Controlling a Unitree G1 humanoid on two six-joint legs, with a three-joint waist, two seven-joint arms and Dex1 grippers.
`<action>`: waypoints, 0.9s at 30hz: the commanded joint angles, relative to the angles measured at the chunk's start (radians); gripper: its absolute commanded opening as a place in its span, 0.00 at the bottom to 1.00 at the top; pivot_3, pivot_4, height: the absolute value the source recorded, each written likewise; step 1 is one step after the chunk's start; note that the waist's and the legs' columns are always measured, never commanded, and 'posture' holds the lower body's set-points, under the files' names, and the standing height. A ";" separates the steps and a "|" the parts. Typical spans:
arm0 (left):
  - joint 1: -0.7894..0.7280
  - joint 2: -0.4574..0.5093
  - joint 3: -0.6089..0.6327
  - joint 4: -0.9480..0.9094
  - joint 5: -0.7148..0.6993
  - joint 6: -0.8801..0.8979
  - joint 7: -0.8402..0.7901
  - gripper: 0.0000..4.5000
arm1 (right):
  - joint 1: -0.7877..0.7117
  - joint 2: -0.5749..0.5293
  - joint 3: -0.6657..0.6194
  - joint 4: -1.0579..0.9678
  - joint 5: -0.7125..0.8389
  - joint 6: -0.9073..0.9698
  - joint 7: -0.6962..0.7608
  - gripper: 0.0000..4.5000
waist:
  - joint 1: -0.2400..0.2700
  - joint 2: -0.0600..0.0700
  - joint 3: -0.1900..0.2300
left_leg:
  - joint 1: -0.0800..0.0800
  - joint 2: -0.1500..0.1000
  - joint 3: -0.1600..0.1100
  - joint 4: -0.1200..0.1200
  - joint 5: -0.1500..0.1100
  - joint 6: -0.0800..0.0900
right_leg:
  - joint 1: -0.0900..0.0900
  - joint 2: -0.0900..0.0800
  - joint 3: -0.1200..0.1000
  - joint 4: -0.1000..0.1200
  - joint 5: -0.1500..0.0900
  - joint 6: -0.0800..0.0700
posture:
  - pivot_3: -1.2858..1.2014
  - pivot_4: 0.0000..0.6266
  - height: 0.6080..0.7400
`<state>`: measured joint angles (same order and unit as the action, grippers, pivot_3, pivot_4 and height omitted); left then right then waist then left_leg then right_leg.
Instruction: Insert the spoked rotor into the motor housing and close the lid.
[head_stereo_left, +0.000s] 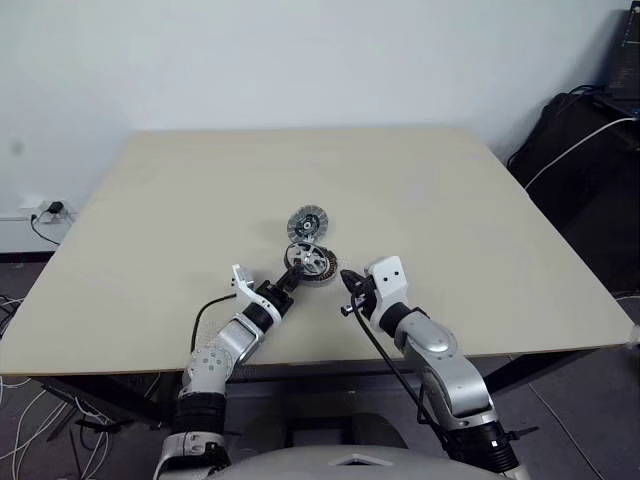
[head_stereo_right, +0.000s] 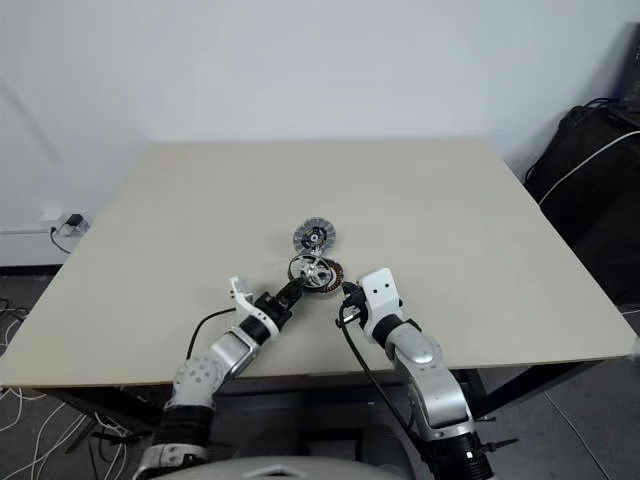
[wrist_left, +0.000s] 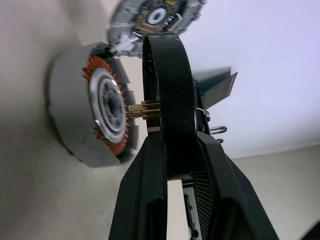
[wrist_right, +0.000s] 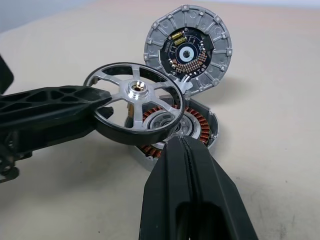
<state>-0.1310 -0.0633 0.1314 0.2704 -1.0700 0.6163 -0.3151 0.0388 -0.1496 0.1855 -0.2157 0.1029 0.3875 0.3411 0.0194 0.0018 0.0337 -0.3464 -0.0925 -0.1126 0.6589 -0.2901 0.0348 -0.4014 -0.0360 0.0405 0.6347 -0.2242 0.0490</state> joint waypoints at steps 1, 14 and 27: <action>-0.056 -0.103 -0.002 0.014 0.009 -0.017 -0.037 0.09 | -0.009 0.002 -0.013 -0.046 0.009 -0.008 -0.008 0.00 | 0.000 0.000 0.000 | 0.000 0.000 0.000 0.000 0.000 0.000 | 0.000 0.000 0.000 0.000 0.000 0.000 | 0.52 0.00 1.00; -0.153 -0.133 0.012 0.182 0.066 -0.026 -0.061 0.09 | -0.008 -0.001 -0.014 -0.059 0.010 -0.003 -0.019 0.00 | 0.000 0.000 0.000 | 0.000 0.000 0.000 0.000 0.001 0.002 | 0.000 0.000 0.000 0.000 0.000 0.000 | 0.52 0.00 1.00; -0.172 -0.149 0.049 0.229 0.125 -0.018 -0.073 0.09 | 0.000 0.000 -0.019 -0.069 0.010 -0.001 -0.027 0.00 | -0.002 0.000 0.000 | -0.002 0.000 0.000 0.001 0.001 0.003 | -0.001 0.000 0.000 0.001 0.001 0.000 | 0.52 0.00 1.00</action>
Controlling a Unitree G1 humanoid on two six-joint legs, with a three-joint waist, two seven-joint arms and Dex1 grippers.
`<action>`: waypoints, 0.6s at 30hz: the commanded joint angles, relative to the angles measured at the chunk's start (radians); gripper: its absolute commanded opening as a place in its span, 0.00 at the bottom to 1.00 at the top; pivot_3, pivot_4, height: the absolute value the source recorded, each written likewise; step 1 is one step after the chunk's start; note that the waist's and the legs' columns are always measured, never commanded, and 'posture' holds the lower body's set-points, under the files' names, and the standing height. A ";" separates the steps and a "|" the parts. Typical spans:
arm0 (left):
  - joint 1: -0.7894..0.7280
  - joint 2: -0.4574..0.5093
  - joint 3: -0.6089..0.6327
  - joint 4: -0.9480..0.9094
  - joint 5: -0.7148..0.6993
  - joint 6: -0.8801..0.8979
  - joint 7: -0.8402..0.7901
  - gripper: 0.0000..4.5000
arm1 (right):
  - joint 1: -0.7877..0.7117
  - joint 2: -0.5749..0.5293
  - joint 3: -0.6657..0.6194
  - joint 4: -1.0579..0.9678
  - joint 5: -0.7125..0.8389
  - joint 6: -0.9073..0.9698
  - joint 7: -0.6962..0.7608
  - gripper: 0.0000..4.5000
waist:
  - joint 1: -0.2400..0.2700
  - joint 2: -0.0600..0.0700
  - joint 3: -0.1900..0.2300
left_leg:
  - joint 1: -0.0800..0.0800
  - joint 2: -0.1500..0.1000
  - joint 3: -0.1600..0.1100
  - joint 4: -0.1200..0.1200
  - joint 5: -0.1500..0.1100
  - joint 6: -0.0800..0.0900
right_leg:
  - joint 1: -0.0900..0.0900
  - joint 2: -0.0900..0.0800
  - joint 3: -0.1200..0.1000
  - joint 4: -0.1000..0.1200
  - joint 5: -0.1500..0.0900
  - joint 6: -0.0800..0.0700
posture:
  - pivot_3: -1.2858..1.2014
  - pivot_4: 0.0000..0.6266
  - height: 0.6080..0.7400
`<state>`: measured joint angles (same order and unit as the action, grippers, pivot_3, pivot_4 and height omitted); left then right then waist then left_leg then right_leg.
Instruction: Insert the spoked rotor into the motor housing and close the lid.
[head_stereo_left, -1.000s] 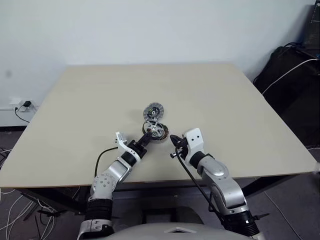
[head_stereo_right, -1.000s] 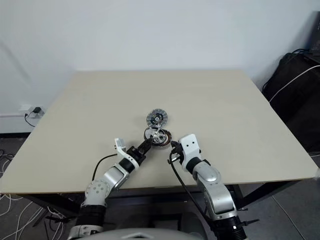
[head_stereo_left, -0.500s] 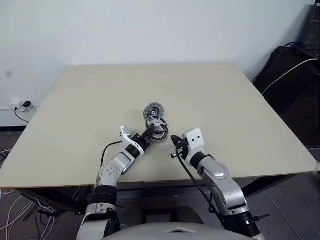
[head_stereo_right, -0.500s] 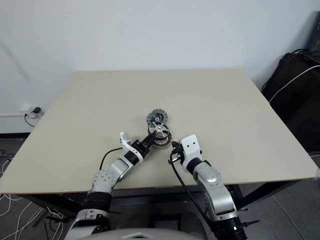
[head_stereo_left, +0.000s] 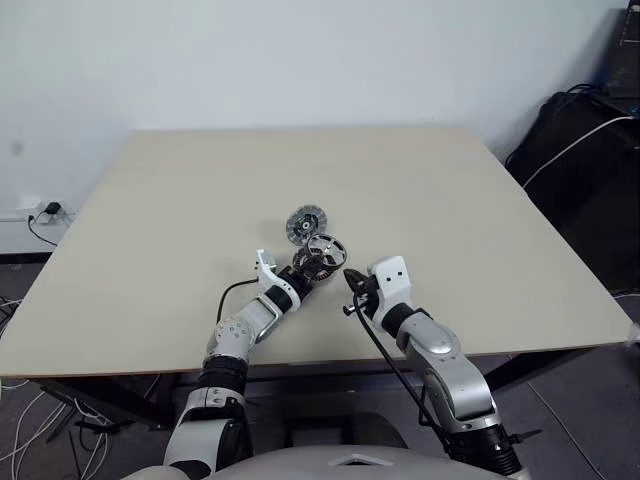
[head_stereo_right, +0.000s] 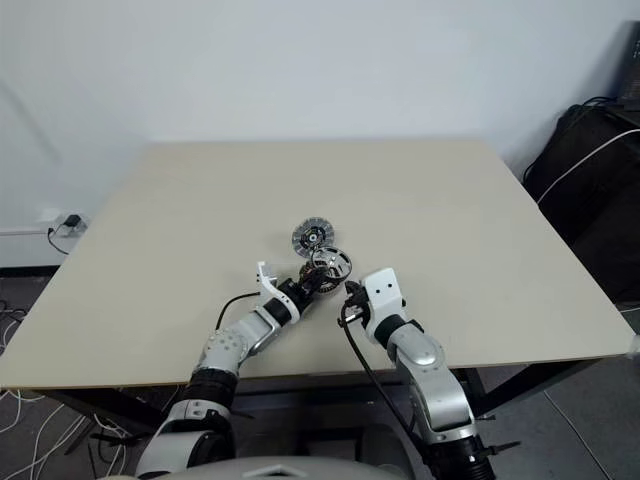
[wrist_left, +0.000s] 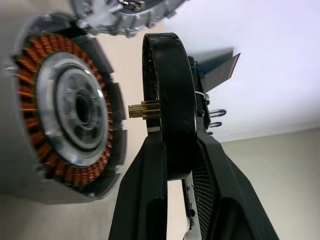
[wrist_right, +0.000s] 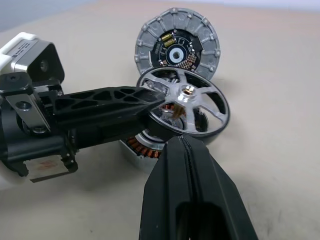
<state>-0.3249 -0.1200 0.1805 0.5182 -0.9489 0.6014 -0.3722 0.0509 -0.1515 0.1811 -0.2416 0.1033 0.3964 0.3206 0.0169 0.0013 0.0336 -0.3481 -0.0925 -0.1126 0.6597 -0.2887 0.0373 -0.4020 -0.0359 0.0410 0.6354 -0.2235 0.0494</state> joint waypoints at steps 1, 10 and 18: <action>0.023 -0.092 0.005 -0.022 0.006 -0.004 -0.015 0.09 | -0.012 0.002 -0.015 -0.042 0.009 -0.010 -0.007 0.00 | 0.001 0.000 0.000 | 0.000 0.000 0.000 0.000 0.000 0.000 | 0.000 0.000 0.000 0.000 0.000 0.000 | 0.52 0.00 1.00; 0.037 -0.089 0.032 -0.035 0.016 -0.004 0.001 0.25 | -0.019 0.007 -0.010 -0.030 0.010 -0.013 -0.003 0.00 | 0.001 0.000 0.000 | 0.000 0.000 0.000 0.001 0.000 0.000 | -0.001 0.000 0.000 0.000 0.000 0.000 | 0.52 0.00 1.00; 0.045 -0.093 0.041 -0.034 0.033 0.008 0.011 0.80 | -0.019 0.006 -0.009 -0.029 0.010 -0.013 -0.001 0.00 | 0.001 0.000 -0.001 | 0.002 0.000 0.000 0.001 -0.001 0.001 | 0.001 0.000 0.000 0.000 0.000 0.000 | 0.52 0.00 1.00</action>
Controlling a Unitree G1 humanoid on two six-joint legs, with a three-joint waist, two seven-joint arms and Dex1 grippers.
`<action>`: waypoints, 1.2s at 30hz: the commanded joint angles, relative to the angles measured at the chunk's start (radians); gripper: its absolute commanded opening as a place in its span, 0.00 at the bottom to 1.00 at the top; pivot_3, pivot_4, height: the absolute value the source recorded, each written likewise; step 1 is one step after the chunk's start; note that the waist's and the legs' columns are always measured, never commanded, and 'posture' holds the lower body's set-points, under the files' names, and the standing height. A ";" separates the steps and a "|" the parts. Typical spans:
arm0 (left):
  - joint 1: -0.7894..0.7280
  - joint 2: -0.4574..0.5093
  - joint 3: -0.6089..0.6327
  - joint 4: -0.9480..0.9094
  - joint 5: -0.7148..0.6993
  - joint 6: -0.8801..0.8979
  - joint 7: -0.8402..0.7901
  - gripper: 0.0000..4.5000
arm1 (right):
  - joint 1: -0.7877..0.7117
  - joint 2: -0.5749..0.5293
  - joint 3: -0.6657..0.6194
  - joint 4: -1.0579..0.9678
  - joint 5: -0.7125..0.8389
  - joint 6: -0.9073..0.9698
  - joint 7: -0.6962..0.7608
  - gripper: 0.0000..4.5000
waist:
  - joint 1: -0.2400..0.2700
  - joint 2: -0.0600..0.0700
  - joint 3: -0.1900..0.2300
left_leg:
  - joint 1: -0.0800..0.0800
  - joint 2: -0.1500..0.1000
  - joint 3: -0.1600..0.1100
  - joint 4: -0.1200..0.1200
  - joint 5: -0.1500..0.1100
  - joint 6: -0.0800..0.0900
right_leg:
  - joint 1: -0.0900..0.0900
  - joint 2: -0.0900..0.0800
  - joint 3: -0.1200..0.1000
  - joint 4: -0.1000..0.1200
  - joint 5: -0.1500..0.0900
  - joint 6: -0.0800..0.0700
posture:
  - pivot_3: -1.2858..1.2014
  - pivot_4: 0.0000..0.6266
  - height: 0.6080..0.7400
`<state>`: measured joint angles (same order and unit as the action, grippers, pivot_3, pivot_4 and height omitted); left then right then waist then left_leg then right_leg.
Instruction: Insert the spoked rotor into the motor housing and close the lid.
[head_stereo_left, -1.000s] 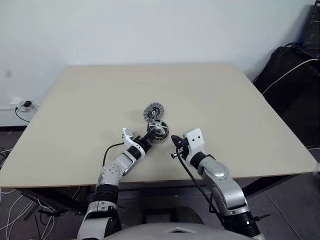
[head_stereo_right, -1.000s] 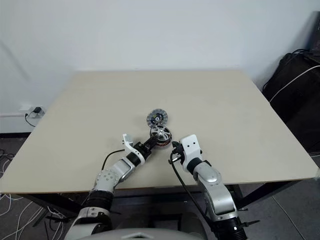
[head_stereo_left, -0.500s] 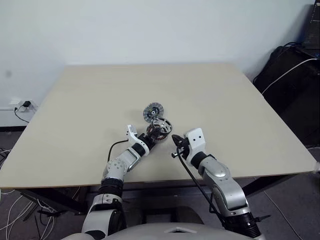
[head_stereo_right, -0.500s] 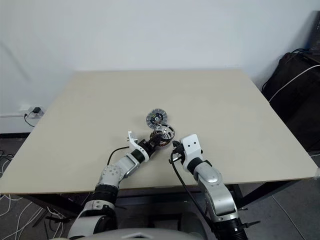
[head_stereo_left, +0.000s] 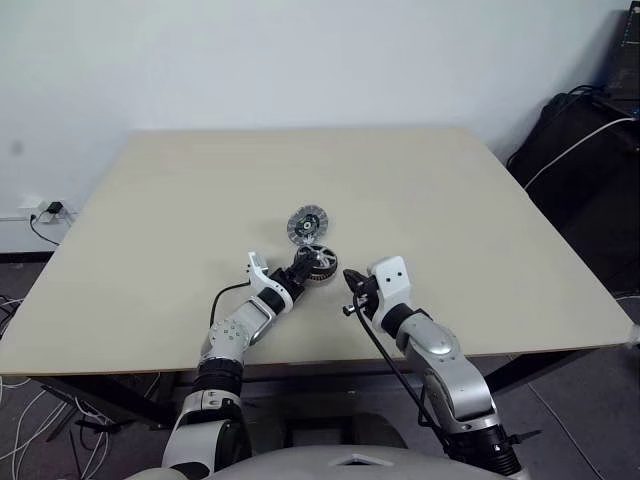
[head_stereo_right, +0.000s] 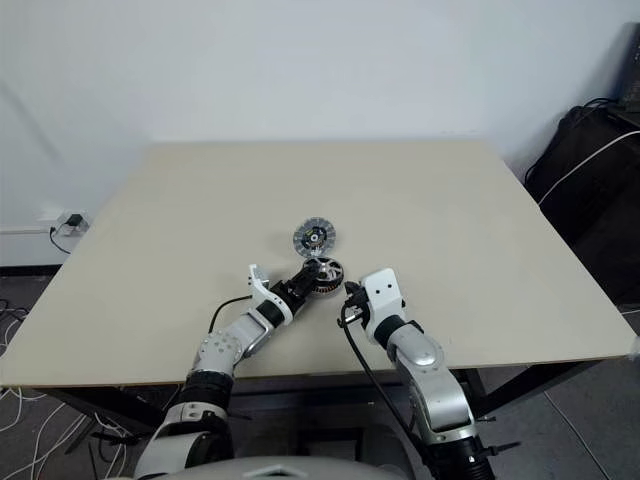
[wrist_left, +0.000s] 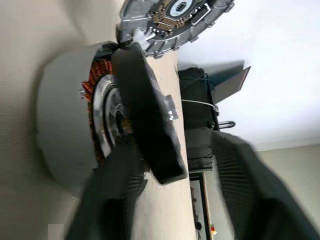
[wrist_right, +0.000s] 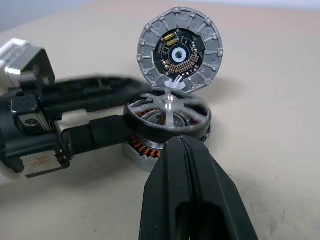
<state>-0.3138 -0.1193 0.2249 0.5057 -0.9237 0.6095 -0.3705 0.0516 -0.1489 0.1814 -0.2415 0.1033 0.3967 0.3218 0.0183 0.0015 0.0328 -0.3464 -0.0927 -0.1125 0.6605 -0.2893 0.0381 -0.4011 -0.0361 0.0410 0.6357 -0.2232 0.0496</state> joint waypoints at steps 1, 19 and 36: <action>0.034 -0.093 -0.004 -0.022 0.009 0.000 0.009 0.87 | -0.020 0.004 -0.009 -0.029 0.009 -0.014 -0.002 0.00 | 0.000 0.000 0.000 | 0.001 0.000 0.000 0.000 -0.002 0.002 | 0.002 0.000 0.000 0.000 0.000 0.001 | 0.52 0.00 1.00; 0.134 -0.057 -0.032 -0.233 0.044 0.045 0.109 1.00 | -0.025 0.009 -0.004 -0.017 0.010 -0.019 0.003 0.00 | -0.004 0.000 0.000 | 0.002 0.000 0.000 0.001 -0.001 -0.001 | 0.002 0.000 0.001 0.000 0.002 0.002 | 0.52 0.00 1.00; 0.326 0.137 -0.360 -0.446 0.580 -0.419 0.036 0.79 | -0.094 0.039 0.017 0.093 -0.014 -0.031 -0.003 0.00 | -0.002 0.002 -0.001 | 0.002 0.000 0.001 -0.001 -0.001 -0.002 | 0.002 0.001 0.002 0.000 0.002 0.001 | 0.52 0.00 1.00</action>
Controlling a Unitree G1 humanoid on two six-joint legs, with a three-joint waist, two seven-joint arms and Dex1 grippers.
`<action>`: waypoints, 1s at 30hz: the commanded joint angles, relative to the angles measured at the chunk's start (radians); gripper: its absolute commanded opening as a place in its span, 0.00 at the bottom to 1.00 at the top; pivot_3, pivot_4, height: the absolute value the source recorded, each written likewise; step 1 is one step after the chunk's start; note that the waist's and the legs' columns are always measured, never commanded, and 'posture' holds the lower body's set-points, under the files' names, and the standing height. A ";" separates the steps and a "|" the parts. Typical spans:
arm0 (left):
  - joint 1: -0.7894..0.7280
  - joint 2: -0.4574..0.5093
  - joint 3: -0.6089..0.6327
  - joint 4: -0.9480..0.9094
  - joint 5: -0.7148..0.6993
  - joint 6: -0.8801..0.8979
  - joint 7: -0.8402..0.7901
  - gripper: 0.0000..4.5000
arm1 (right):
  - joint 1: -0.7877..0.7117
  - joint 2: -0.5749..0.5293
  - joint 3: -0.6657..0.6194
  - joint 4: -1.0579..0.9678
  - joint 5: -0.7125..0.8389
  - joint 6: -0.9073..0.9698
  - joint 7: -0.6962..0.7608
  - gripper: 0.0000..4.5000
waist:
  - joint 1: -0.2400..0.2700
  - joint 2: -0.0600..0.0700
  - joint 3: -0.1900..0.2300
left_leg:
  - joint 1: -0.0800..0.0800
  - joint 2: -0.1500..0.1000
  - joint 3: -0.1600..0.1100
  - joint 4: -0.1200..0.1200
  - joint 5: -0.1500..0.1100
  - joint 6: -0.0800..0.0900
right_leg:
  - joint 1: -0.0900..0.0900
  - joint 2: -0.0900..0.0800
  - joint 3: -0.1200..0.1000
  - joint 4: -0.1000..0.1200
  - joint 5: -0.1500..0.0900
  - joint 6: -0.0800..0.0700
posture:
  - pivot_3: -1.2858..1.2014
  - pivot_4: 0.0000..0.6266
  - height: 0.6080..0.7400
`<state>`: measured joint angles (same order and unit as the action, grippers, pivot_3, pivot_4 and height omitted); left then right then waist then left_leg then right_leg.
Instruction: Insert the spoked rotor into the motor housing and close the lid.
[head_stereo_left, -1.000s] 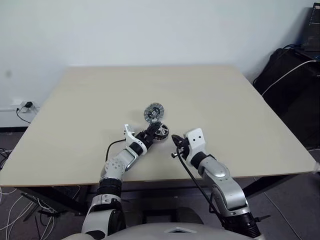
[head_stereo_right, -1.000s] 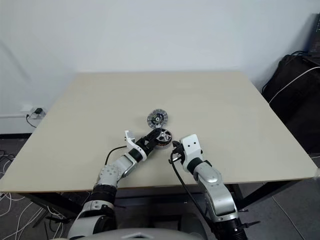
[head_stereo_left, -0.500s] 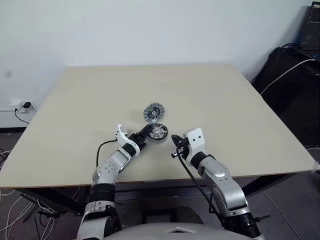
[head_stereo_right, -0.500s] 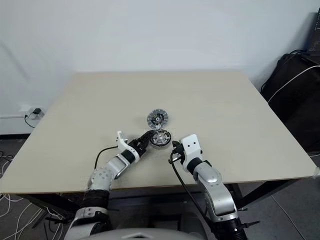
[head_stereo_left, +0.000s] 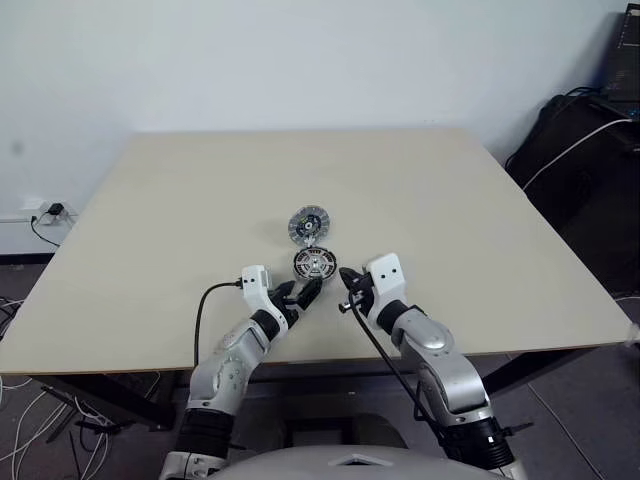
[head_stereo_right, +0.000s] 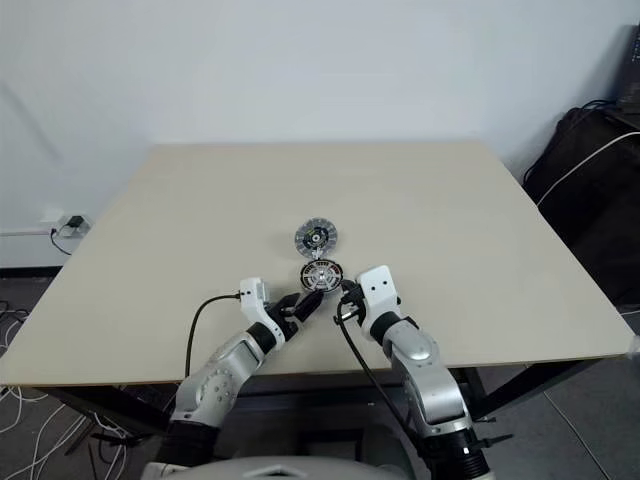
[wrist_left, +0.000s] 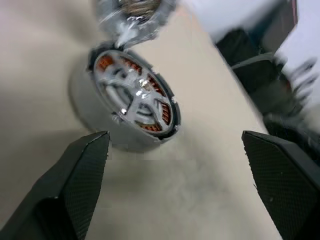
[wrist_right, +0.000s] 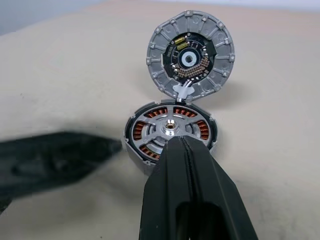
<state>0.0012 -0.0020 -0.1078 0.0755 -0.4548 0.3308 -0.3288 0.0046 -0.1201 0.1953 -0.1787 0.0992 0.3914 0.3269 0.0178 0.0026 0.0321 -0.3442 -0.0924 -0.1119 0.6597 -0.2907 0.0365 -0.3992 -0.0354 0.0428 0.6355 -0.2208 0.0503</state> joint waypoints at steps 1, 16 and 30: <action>0.019 0.026 -0.037 -0.006 0.147 -0.189 -0.003 0.70 | -0.064 0.015 0.005 0.055 -0.019 -0.023 -0.016 0.00 | -0.001 0.001 0.000 | 0.000 0.000 0.000 0.000 0.000 0.000 | 0.000 0.000 0.000 0.000 0.000 -0.001 | 0.52 0.00 1.00; 0.068 0.077 -0.087 0.222 0.482 -0.769 0.073 0.12 | -0.425 0.067 0.048 0.483 -0.114 -0.021 -0.021 0.00 | 0.000 0.002 -0.001 | 0.000 -0.001 0.001 -0.001 0.002 0.005 | -0.002 -0.001 -0.002 0.000 0.004 -0.006 | 0.52 0.00 1.00; 0.113 0.050 -0.087 0.219 0.365 -0.763 -0.056 0.12 | -0.565 0.100 0.072 0.752 -0.175 -0.001 -0.006 0.00 | -0.006 0.006 -0.003 | 0.000 -0.002 0.003 -0.002 0.003 0.006 | -0.006 -0.002 -0.002 0.007 0.003 -0.008 | 0.52 0.00 1.00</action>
<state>0.1183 0.0600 -0.1963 0.3218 -0.0732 -0.4349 -0.3767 -0.5320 -0.0158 0.2553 0.5581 -0.0537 0.3793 0.3239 0.0115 0.0084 0.0288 -0.3443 -0.0940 -0.1091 0.6572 -0.2879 0.0421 -0.4057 -0.0371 0.0408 0.6426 -0.2175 0.0426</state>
